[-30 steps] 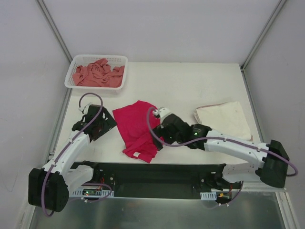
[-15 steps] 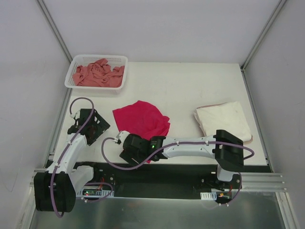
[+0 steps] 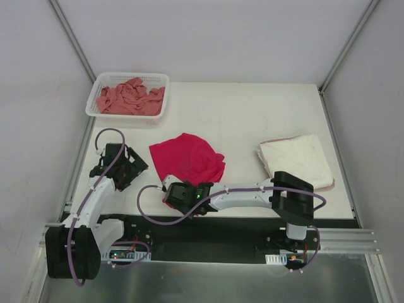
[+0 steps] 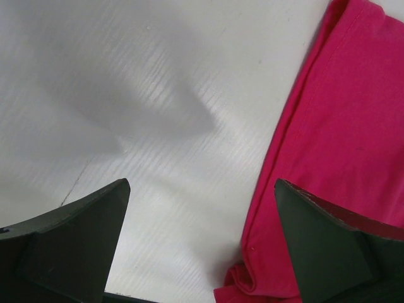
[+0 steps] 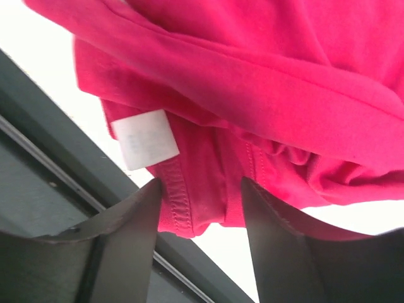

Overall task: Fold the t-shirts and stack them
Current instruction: Flatten the tshirt out

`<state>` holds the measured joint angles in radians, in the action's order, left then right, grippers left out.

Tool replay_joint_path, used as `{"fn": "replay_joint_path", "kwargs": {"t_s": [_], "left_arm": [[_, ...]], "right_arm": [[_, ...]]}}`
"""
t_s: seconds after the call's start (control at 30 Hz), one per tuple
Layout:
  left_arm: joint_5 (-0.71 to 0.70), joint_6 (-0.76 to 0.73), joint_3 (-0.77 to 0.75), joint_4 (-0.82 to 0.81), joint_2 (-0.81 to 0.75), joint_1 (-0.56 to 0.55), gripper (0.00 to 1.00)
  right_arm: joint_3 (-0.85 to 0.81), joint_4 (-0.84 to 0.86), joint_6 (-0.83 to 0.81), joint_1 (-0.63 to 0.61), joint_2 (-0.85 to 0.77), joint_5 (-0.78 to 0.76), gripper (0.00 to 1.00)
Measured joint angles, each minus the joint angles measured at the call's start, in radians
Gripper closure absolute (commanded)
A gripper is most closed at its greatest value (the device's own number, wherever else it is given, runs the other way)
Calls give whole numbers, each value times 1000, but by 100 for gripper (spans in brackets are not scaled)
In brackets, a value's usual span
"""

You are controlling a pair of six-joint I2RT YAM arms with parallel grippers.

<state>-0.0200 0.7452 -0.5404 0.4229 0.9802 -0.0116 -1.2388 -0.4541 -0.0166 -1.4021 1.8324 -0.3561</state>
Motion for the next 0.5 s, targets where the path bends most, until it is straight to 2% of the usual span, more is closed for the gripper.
{"fn": "replay_joint_path", "kwargs": {"t_s": [0.03,0.07,0.13,0.33,0.5], "left_arm": [[3,-2,0,0,2,0,1],[5,-3,0,0,4,0,1],[14,-4,0,-1,8,0,1],[33,-11,-1,-14,25,0,1],[77,-17,-10,-40,68,0,1]], "right_arm": [[3,-2,0,0,1,-5,55],[8,-3,1,0,2,-11,70],[18,-7,8,0,2,-24,88],[72,-16,54,0,-21,-92,94],[117,-75,86,10,-186,-167,94]]}}
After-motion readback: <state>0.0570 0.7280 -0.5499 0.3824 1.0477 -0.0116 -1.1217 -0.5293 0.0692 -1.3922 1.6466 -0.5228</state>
